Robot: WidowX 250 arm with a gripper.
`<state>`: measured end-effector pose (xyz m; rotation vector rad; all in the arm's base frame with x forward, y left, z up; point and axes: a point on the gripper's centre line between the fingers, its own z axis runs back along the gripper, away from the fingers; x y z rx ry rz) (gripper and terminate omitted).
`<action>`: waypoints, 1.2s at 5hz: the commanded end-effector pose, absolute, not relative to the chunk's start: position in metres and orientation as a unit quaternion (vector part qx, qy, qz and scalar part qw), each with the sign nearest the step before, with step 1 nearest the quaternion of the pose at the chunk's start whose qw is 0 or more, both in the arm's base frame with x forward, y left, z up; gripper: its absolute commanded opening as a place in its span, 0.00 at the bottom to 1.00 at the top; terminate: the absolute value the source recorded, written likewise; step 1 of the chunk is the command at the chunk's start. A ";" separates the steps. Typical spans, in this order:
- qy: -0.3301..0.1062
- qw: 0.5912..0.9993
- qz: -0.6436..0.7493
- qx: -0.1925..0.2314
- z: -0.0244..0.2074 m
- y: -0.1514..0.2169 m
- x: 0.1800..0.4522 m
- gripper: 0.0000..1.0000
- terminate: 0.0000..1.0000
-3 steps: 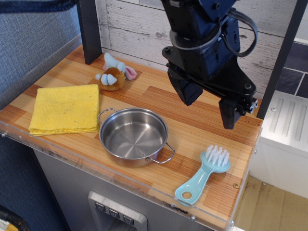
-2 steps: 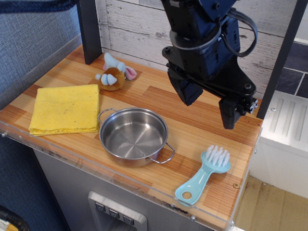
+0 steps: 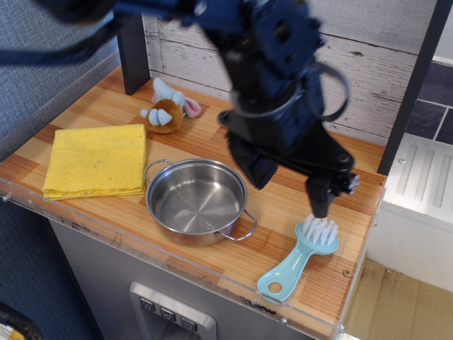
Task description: Slide pot up, to top edge of table.
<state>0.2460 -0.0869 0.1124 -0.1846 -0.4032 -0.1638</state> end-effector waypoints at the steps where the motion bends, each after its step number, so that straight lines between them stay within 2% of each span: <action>1: -0.224 0.969 -0.031 -0.099 0.102 -0.063 0.237 1.00 0.00; 2: -0.217 0.972 -0.009 -0.089 0.095 -0.054 0.243 1.00 0.00; 4: -0.229 0.969 0.069 -0.062 0.084 -0.034 0.267 1.00 0.00; 6: -0.221 0.968 0.106 -0.047 0.057 -0.027 0.289 1.00 0.00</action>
